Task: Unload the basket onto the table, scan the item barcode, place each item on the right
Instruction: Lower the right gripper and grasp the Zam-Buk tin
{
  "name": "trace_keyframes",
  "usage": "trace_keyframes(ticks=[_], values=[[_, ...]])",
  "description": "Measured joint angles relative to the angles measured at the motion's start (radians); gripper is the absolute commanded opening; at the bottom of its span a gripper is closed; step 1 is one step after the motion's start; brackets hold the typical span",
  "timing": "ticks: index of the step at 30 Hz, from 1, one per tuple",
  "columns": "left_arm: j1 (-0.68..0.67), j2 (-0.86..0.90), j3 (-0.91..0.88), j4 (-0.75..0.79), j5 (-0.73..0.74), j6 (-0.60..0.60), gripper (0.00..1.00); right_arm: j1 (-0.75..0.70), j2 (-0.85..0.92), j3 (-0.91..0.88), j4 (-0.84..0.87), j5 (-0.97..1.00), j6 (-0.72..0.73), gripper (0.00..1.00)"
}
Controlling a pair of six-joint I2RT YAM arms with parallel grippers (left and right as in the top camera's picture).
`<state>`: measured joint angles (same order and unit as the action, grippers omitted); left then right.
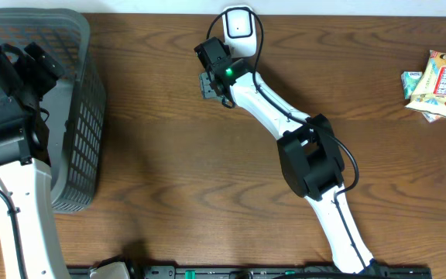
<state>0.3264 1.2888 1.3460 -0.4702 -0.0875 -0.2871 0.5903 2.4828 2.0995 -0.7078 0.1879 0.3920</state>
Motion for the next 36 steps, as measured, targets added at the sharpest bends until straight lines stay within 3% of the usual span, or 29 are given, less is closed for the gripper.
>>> trace_keyframes(ticks=[9,13,15,19,21,23,36], values=[[0.000,0.000,0.000,0.000,0.000,0.000,0.98,-0.001,-0.012,0.007,-0.125,0.017,-0.002,0.69],[0.000,0.000,0.000,0.000,0.000,0.000,0.98,-0.003,-0.021,0.008,-0.196,0.021,-0.051,0.60],[0.000,0.000,0.000,0.000,0.000,0.000,0.98,-0.004,-0.027,0.007,-0.228,0.018,-0.067,0.64],[0.000,0.000,0.000,0.000,0.000,0.000,0.98,-0.005,-0.054,-0.009,-0.269,-0.001,-0.060,0.82],[0.000,0.000,0.000,0.000,0.000,0.000,0.98,-0.008,-0.074,-0.015,-0.276,-0.009,-0.048,0.87],[0.000,0.000,0.000,0.000,0.000,0.000,0.98,-0.013,-0.100,-0.016,-0.282,-0.014,-0.036,0.99],[0.000,0.000,0.000,0.000,0.000,0.000,0.98,-0.039,-0.159,-0.016,-0.340,-0.116,0.058,0.99]])
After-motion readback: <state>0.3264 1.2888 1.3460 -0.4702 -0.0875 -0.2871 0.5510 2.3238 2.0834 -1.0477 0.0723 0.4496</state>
